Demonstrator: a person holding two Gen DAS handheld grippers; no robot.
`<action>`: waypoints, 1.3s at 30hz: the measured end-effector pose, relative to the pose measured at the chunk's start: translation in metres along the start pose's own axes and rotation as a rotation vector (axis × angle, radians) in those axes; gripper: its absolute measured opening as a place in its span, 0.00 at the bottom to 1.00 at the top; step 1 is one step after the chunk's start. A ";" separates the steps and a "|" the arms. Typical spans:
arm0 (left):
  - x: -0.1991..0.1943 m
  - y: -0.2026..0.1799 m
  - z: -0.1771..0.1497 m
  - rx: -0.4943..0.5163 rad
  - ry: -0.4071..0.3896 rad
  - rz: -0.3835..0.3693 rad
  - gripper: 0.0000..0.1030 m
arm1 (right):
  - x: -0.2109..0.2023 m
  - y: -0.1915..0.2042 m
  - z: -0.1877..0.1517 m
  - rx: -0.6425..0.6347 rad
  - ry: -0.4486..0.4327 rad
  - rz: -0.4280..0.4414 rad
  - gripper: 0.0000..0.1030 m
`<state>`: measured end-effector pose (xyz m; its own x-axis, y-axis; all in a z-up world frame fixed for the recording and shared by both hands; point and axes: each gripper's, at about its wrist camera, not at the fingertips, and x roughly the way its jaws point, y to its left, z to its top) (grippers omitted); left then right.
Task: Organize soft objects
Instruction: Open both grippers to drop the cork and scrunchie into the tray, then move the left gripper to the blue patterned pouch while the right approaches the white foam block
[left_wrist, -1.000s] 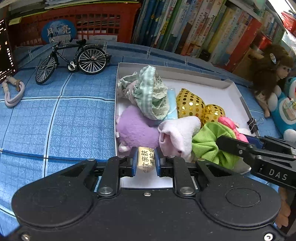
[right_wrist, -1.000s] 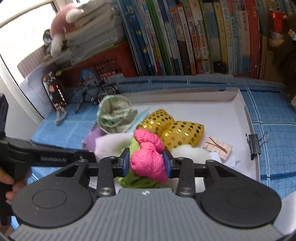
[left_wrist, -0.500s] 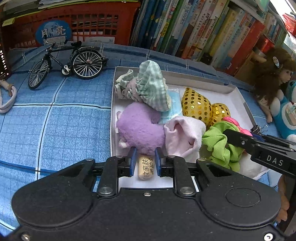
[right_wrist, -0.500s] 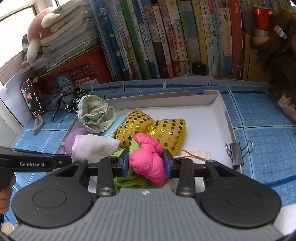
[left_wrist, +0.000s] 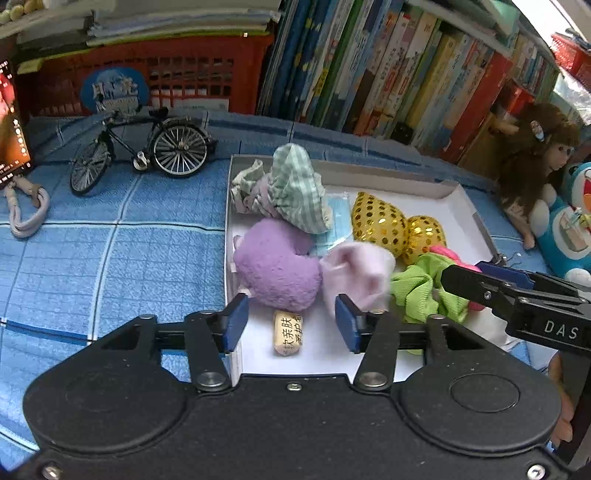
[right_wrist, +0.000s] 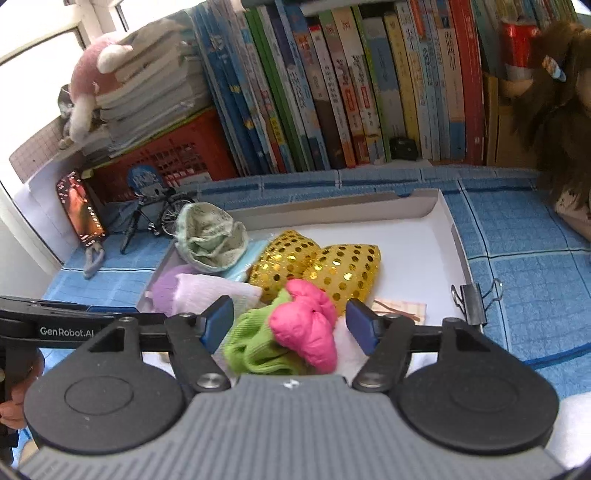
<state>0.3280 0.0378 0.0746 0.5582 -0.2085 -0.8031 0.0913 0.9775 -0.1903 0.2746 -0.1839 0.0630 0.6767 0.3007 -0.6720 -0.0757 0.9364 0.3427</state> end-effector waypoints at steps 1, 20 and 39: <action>-0.005 0.000 -0.001 0.003 -0.009 -0.003 0.51 | -0.005 0.001 0.000 -0.002 -0.009 0.003 0.79; -0.104 -0.034 -0.047 0.107 -0.158 -0.035 0.60 | -0.105 0.016 -0.015 -0.052 -0.159 0.025 0.87; -0.159 -0.058 -0.131 0.183 -0.260 -0.128 0.61 | -0.164 0.003 -0.055 -0.051 -0.254 -0.006 0.93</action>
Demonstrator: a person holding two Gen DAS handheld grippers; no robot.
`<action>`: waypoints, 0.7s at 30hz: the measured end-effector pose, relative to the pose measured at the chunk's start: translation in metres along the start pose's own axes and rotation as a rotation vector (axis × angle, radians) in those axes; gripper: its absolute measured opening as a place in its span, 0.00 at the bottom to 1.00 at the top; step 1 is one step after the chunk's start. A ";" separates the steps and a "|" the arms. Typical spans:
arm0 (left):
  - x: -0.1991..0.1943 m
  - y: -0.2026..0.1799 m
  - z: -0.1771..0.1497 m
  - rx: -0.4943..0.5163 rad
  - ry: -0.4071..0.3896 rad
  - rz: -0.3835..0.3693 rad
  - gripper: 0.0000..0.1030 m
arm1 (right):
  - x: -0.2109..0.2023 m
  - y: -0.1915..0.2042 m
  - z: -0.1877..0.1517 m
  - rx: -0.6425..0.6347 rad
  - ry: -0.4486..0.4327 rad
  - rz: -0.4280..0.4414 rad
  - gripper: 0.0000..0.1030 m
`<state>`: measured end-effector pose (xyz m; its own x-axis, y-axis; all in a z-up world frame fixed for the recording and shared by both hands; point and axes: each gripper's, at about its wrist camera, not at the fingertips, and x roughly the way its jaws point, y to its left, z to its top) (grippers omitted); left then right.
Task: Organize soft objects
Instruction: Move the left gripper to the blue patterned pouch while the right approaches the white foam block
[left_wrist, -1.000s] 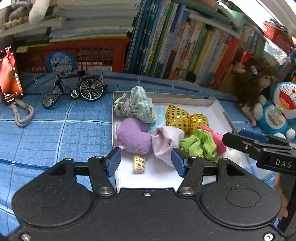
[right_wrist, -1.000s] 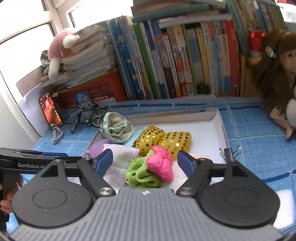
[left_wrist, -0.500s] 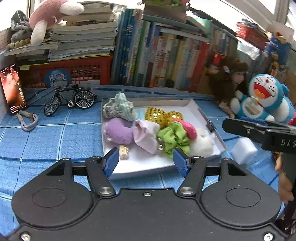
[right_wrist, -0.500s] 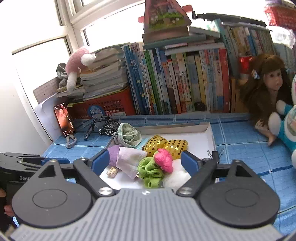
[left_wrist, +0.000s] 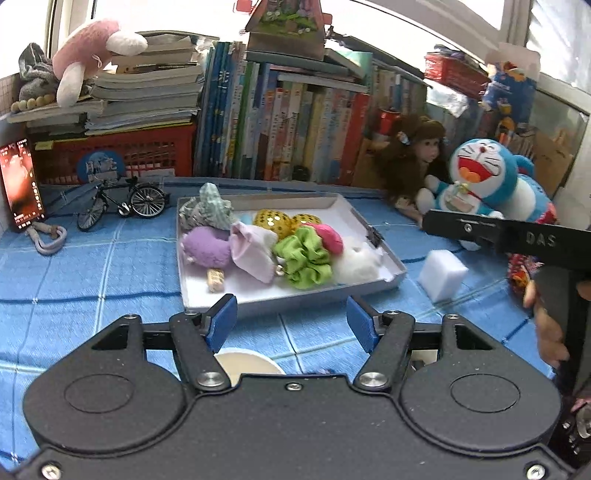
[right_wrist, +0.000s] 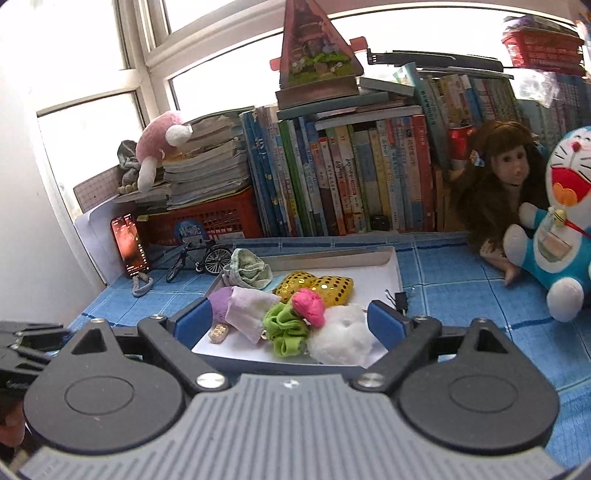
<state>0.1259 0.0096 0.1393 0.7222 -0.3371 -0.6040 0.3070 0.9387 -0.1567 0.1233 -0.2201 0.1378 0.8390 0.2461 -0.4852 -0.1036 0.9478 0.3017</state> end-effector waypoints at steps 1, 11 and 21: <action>-0.003 -0.001 -0.004 -0.002 -0.003 -0.006 0.61 | -0.002 -0.002 -0.001 0.006 -0.003 -0.003 0.93; -0.030 -0.009 -0.039 0.026 -0.065 -0.009 0.61 | -0.021 -0.021 -0.018 0.038 -0.035 -0.039 0.96; -0.057 -0.025 -0.078 0.074 -0.211 0.040 0.59 | -0.026 -0.041 -0.029 0.064 -0.074 -0.121 0.96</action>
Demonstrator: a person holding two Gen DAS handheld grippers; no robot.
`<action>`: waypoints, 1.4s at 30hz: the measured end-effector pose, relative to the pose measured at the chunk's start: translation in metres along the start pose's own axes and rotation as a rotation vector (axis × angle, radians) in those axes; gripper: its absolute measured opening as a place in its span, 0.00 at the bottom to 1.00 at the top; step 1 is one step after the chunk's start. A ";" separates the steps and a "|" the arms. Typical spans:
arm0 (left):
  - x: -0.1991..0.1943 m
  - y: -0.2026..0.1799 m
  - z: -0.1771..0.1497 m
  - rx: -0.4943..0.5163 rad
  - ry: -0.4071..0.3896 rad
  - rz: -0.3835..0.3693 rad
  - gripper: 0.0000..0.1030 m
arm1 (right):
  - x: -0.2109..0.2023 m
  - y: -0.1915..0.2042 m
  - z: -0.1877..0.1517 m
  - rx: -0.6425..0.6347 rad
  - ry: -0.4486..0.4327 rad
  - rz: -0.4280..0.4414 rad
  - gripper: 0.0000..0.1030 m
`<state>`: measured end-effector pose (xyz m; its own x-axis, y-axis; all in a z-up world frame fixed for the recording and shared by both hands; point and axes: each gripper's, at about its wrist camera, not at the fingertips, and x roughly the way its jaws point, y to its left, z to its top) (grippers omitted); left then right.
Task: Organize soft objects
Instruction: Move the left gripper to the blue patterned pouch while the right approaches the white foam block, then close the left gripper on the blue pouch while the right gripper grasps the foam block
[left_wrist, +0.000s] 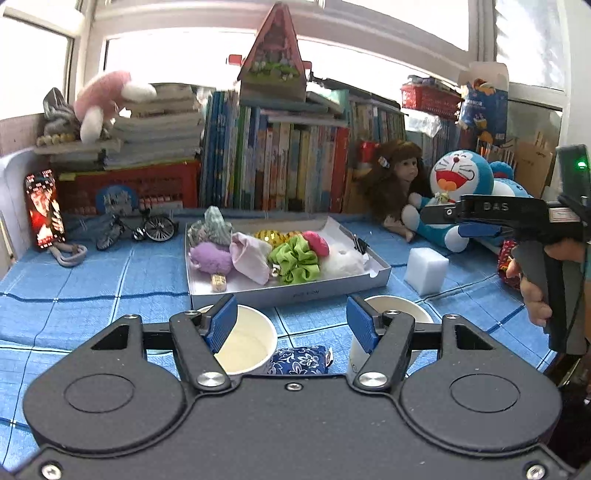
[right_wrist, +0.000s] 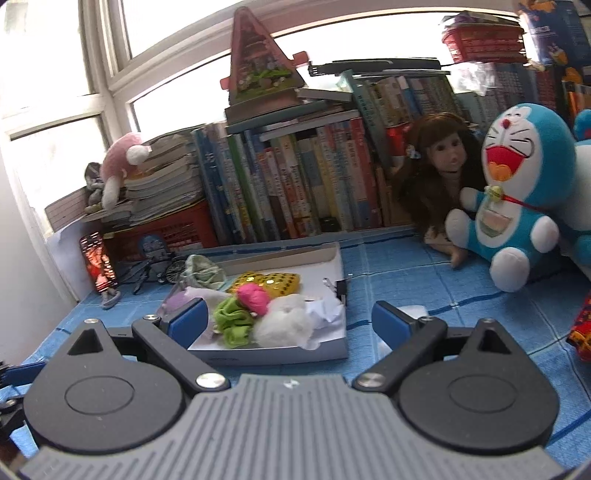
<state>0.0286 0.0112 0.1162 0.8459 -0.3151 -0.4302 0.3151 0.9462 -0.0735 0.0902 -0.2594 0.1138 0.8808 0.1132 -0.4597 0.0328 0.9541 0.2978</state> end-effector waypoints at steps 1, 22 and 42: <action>-0.003 -0.001 -0.004 0.002 -0.011 0.001 0.56 | 0.000 -0.002 -0.001 0.001 -0.003 -0.012 0.96; 0.020 -0.026 -0.090 -0.063 0.051 0.091 0.40 | 0.037 -0.049 -0.022 0.062 -0.004 -0.228 0.96; 0.065 -0.037 -0.101 -0.111 0.041 0.194 0.47 | 0.090 -0.065 -0.033 0.054 0.108 -0.283 0.81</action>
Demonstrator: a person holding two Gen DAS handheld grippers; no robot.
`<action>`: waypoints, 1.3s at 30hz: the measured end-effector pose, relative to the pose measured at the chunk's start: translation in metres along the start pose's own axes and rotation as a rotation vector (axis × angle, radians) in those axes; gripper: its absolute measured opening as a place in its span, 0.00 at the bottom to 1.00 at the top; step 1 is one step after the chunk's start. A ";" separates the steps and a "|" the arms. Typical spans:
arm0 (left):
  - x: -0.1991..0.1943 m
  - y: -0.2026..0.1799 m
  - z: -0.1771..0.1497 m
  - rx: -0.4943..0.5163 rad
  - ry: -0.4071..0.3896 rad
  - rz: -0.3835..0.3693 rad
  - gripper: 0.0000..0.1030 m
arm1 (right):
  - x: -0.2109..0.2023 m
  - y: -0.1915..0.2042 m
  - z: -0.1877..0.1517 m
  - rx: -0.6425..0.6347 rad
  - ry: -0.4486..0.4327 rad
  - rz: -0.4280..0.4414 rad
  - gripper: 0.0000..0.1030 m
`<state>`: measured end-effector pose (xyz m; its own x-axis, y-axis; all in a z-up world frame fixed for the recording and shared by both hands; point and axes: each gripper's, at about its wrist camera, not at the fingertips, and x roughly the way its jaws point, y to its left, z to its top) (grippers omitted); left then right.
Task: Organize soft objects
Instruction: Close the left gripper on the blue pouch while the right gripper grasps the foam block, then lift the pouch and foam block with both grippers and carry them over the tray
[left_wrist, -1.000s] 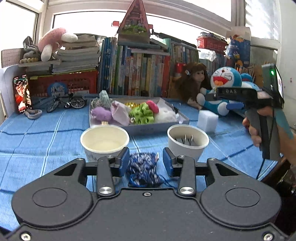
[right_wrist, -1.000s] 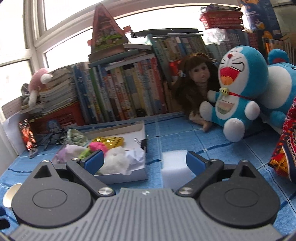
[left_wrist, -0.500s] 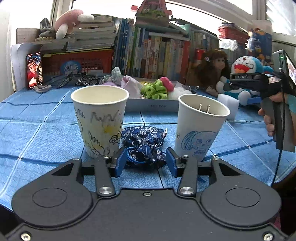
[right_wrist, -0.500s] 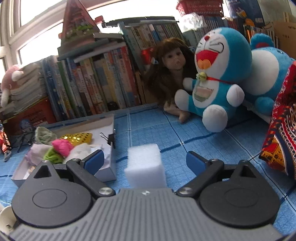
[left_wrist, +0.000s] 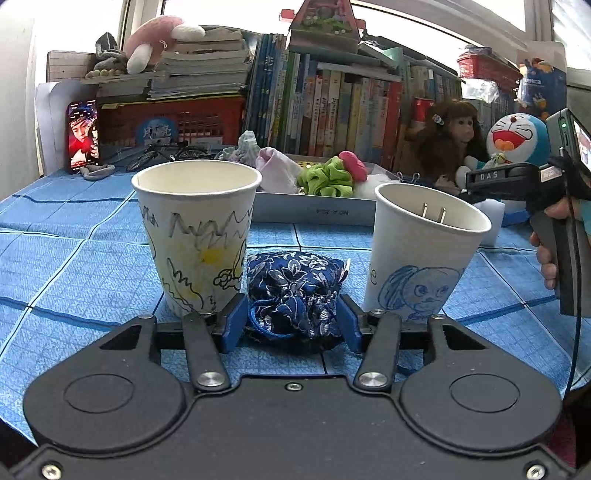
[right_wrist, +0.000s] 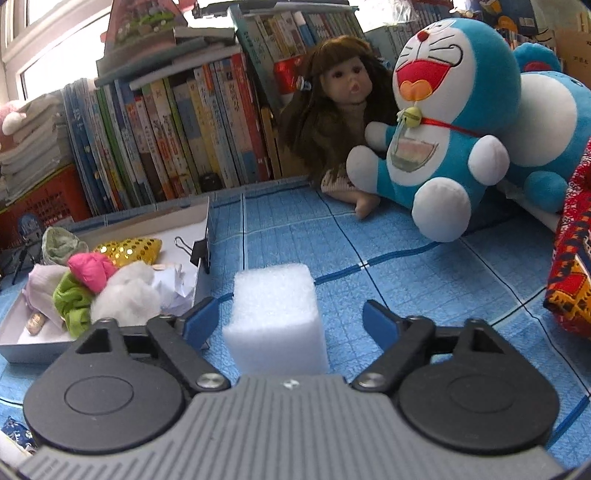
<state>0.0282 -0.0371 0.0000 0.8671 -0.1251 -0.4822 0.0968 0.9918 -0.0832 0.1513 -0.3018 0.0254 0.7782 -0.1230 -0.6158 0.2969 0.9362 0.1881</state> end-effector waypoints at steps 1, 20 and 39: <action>0.000 0.000 0.000 0.002 -0.001 0.000 0.46 | 0.002 0.001 0.000 -0.003 0.006 -0.005 0.74; -0.030 -0.001 -0.002 0.042 -0.034 -0.014 0.25 | -0.023 0.012 -0.002 -0.079 -0.034 0.019 0.49; 0.001 0.000 -0.004 0.025 0.021 -0.036 0.55 | -0.021 0.010 -0.009 -0.053 -0.013 0.023 0.50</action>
<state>0.0273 -0.0376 -0.0042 0.8522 -0.1613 -0.4977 0.1403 0.9869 -0.0796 0.1326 -0.2872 0.0333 0.7919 -0.1056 -0.6014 0.2494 0.9550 0.1608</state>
